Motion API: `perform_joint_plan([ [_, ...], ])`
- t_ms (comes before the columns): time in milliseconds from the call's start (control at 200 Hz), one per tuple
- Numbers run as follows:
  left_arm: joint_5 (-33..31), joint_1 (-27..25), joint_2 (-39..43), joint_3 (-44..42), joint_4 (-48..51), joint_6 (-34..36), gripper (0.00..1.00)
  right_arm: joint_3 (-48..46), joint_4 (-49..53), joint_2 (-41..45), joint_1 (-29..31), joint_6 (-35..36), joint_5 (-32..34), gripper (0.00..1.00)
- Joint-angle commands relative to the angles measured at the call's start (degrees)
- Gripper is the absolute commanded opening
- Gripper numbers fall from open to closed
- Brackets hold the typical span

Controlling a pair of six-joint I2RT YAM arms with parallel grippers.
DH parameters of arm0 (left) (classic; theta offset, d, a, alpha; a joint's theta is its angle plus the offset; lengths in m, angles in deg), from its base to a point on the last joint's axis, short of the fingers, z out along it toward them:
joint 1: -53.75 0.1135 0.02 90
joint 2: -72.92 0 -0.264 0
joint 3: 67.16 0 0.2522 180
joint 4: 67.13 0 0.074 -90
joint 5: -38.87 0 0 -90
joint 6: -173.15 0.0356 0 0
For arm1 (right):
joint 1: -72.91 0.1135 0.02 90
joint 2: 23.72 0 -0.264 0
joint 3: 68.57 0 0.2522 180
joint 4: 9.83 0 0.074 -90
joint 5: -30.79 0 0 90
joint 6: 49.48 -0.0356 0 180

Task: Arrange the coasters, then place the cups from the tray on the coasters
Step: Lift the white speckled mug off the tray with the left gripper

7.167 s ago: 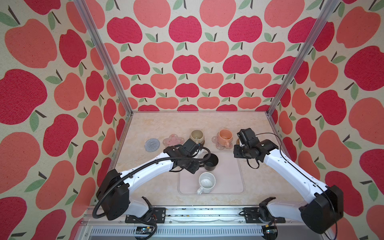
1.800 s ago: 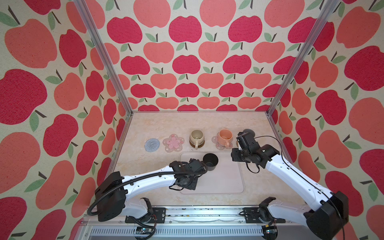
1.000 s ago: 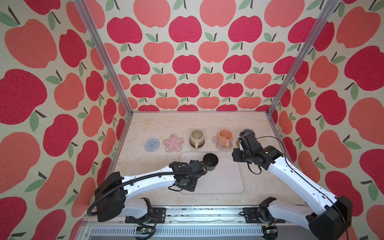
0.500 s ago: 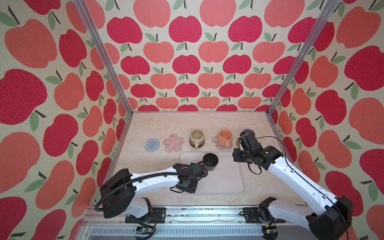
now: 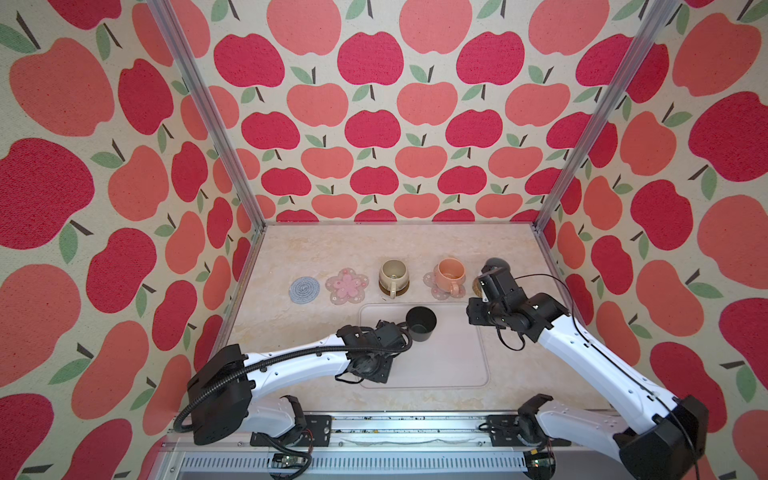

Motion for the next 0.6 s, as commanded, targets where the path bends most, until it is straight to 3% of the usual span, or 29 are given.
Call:
perform_joint_plan([
  [0,-1.0,0.1,-0.2,2.4,1.9,1.7,0.13,-1.0,1.4,1.4,0.6,-1.0,0.9,0.53],
  [410,1.2,-0.1,-0.7,1.8,1.3,0.5,0.12,-1.2,1.1,1.5,0.6,-0.7,1.1,0.53],
  [595,2.5,-0.2,0.3,0.7,0.9,-1.1,0.28,-0.9,0.8,1.5,0.6,-0.7,0.9,0.53],
])
